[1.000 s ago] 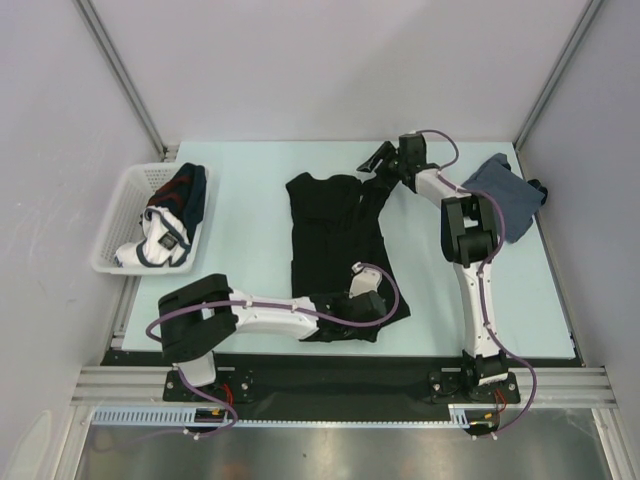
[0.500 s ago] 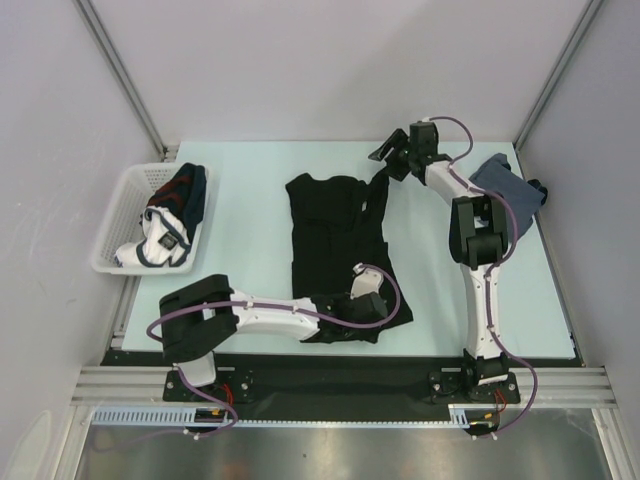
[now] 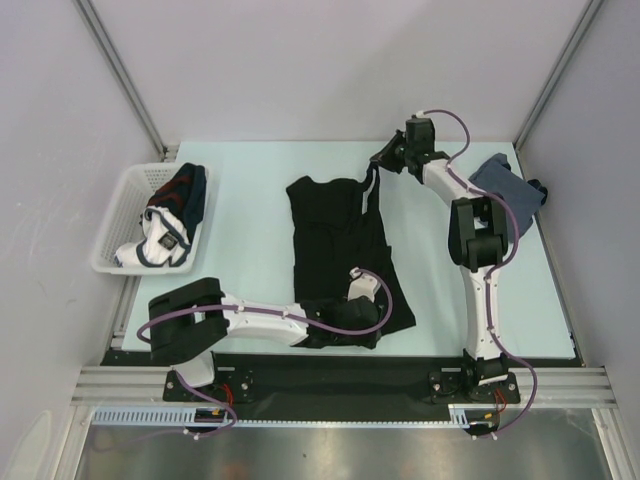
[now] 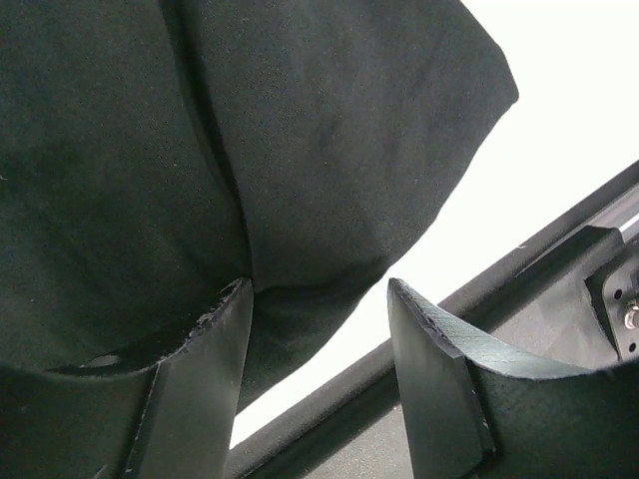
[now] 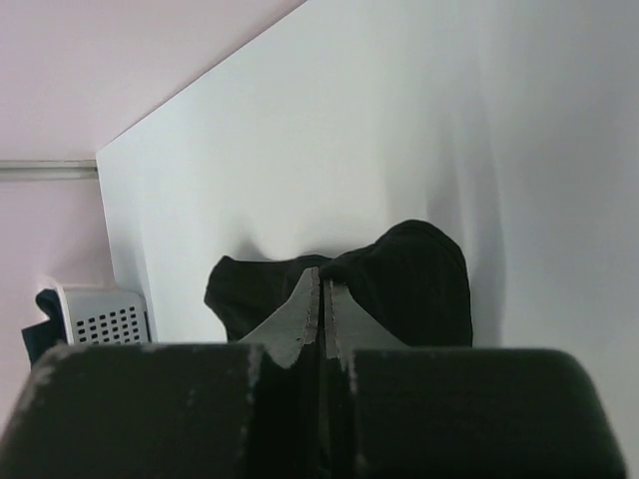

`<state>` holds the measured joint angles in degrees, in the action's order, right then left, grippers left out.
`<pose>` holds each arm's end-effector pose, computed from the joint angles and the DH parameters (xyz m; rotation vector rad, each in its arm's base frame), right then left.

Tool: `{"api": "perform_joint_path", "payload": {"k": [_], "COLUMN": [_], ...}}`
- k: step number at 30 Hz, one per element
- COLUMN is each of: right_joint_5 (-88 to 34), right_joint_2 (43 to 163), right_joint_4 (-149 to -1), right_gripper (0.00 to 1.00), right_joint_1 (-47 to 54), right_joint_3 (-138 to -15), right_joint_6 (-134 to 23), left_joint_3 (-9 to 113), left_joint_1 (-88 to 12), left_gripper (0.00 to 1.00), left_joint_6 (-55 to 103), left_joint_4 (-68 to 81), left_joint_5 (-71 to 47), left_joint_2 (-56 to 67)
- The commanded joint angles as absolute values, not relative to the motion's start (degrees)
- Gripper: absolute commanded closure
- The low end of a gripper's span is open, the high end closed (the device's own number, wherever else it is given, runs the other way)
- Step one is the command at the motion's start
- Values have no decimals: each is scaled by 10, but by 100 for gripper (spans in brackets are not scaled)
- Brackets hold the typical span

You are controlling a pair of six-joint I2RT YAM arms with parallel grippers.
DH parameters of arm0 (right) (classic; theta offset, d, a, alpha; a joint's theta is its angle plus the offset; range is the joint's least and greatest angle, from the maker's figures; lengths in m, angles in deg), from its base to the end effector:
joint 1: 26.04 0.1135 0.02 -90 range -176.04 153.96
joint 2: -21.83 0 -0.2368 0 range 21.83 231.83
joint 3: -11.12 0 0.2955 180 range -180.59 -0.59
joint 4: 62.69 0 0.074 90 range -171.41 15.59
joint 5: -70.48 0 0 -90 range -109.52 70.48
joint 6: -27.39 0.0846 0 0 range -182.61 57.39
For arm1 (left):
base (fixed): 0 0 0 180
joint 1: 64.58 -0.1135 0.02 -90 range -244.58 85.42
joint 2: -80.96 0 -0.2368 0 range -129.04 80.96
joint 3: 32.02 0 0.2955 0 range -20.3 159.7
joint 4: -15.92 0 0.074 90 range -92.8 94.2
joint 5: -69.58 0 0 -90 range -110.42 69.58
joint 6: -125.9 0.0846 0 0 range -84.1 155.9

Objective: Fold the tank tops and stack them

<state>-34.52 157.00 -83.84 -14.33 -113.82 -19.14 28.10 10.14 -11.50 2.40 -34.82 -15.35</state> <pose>0.5945 0.1456 0.1469 0.4477 2.1706 0.8326 0.1219 -0.3662 0.0554 0.4802 2.4687 -0.6529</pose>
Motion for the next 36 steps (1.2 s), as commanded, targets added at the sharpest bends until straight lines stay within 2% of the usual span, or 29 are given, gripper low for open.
{"api": "perform_joint_path", "payload": {"k": [1, 10, 13, 14, 15, 17, 20, 27, 28, 32, 36], "right_joint_5": [-360, -352, -358, -360, -360, -354, -345, -328, -311, -244, -301], "right_joint_2": [1555, 1624, 1655, 1662, 1674, 1678, 1670, 1633, 1629, 1625, 1629], "right_joint_4": [-792, -722, -711, -705, -709, -716, -725, -775, -800, -898, -888], "right_gripper": [100, 100, 72, 57, 50, 36, 28, 20, 13, 12, 20], "right_joint_1": [-123, -87, -79, -80, -78, -80, -81, -76, -74, -61, -58], "right_joint_3": [-1159, -1224, -1246, -1260, -1267, -1278, -1278, -1286, -1290, -1316, -1297], "right_joint_6": [-181, -122, -113, -108, -108, -111, -124, -181, -182, -176, -117], "left_joint_3": [249, 237, 233, 231, 230, 229, 231, 267, 274, 283, 277], "left_joint_1": [133, 133, 133, 133, 132, 133, 133, 129, 125, 108, 72], "left_gripper": [38, 38, 37, 37, 36, 32, 29, 24, 24, 24, 24], "left_joint_6": [-124, -124, -125, -126, -127, -128, -127, -109, -109, -109, -109], "left_joint_4": [-49, -36, -37, -36, -38, -41, -48, -107, -124, -158, -165], "left_joint_5": [-231, -224, -224, -224, -224, -227, -229, -243, -244, -261, -262], "left_joint_2": [-180, -170, -166, -164, -163, -157, -148, -111, -108, -87, -33]}}
